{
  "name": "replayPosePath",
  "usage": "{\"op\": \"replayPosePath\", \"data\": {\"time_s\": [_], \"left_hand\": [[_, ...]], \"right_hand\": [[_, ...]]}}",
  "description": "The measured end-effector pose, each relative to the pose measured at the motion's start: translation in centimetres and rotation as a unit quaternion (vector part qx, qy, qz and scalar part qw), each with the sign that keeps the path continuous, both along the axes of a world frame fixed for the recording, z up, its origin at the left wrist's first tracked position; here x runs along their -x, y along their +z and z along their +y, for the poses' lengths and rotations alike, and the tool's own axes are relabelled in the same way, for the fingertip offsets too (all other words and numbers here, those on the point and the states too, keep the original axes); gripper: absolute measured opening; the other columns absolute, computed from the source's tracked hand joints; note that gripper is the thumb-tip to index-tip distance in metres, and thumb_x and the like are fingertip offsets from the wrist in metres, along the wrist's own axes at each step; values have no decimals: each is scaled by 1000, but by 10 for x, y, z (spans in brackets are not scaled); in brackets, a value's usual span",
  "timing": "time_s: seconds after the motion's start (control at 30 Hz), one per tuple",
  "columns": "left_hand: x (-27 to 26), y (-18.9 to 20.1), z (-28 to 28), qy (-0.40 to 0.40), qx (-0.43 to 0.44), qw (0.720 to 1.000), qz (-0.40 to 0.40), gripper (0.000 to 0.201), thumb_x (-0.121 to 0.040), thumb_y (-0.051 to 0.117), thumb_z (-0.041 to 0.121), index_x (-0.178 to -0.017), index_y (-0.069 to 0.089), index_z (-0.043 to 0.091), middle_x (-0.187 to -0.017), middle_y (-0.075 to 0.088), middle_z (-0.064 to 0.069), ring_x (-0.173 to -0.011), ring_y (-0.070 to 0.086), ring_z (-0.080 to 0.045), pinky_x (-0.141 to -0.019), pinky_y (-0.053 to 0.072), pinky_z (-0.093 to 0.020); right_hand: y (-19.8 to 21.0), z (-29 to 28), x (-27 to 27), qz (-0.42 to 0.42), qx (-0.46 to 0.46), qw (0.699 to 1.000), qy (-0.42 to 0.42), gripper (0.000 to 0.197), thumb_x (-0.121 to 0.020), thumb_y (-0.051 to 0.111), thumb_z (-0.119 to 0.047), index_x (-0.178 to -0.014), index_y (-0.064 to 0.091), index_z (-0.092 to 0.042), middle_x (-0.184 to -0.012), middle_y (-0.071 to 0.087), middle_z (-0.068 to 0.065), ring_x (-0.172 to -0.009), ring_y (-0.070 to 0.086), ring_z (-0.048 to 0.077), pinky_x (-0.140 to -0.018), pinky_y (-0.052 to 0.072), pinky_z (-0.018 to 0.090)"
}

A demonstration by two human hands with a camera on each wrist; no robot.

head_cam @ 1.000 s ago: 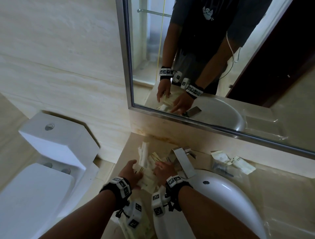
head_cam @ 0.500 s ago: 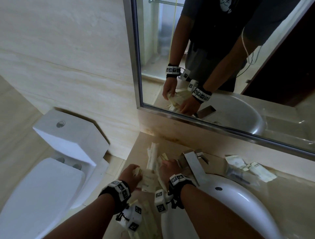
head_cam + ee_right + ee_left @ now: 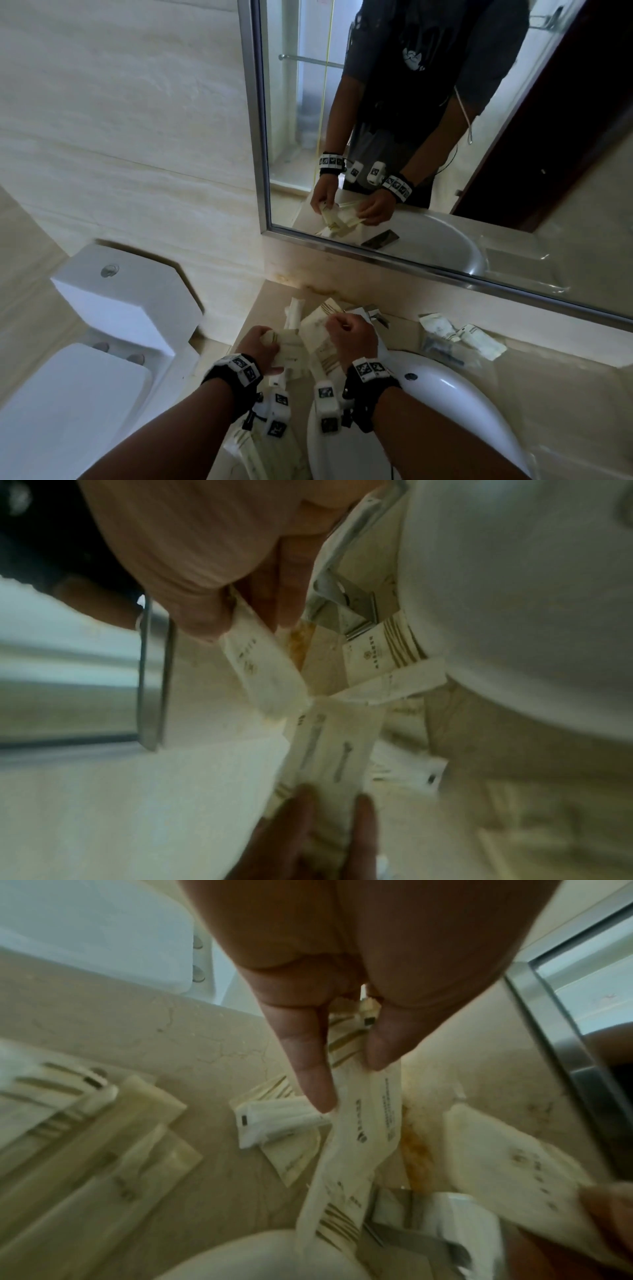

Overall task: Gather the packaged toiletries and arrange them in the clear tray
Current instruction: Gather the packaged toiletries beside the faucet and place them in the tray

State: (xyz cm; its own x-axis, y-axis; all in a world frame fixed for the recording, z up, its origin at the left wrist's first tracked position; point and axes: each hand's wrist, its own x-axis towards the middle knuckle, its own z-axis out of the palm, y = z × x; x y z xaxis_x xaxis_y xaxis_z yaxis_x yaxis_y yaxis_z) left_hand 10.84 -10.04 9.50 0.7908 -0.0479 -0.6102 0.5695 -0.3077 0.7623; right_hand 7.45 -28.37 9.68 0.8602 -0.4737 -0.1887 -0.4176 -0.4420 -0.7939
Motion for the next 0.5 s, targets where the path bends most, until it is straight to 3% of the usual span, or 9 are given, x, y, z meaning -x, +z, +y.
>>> {"op": "replayPosePath", "data": {"time_s": [0.03,0.1,0.17,0.23,0.3,0.4,0.5], "left_hand": [[2,4,-3,3,19,1000,-1,32,-90,56,-6,-114,47,12,-120,48,-17,-94,54,-31,-53,61,-36],[7,10,-10,21,68,997,5,35,-91,56,-4,-123,49,9,-121,53,-22,-95,59,-35,-68,61,-48],[13,20,-19,38,112,993,15,36,-91,58,-1,-124,50,8,-119,57,-22,-93,63,-36,-65,61,-48],[19,29,-29,45,154,987,21,31,-89,62,1,-117,53,8,-117,57,-22,-94,63,-38,-60,61,-47],[24,35,-38,38,166,985,15,25,-89,60,1,-112,55,10,-112,58,-24,-91,64,-37,-58,60,-45],[31,42,-46,16,171,985,13,24,-91,55,-1,-113,56,9,-109,60,-23,-90,64,-38,-64,60,-48],[42,55,-55,-6,159,987,32,20,-91,47,-3,-99,59,10,-110,61,-26,-98,63,-44,-76,57,-58]], "right_hand": [[4,0,4,-12,-60,997,-38,14,-76,68,-41,-83,72,-31,-79,72,-6,-75,68,17,-73,59,39],[7,2,11,-24,-161,984,-76,15,-72,77,-32,-83,68,-28,-82,72,0,-74,70,21,-69,61,47],[7,6,19,-2,-178,982,-56,27,-72,79,-26,-94,62,-27,-94,69,3,-82,68,21,-71,62,44],[8,5,30,27,-141,989,-31,42,-73,77,-31,-111,59,-28,-101,66,-3,-88,65,17,-77,59,37],[10,2,39,51,-118,992,-12,47,-77,73,-35,-120,57,-25,-104,64,-3,-91,62,17,-73,54,31],[19,-4,54,85,-96,992,-1,33,-81,67,-40,-104,61,-16,-92,60,-1,-78,55,17,-63,43,28],[28,-12,66,73,-162,984,-33,33,-76,67,-39,-91,56,-12,-92,59,6,-78,56,23,-64,55,38]]}}
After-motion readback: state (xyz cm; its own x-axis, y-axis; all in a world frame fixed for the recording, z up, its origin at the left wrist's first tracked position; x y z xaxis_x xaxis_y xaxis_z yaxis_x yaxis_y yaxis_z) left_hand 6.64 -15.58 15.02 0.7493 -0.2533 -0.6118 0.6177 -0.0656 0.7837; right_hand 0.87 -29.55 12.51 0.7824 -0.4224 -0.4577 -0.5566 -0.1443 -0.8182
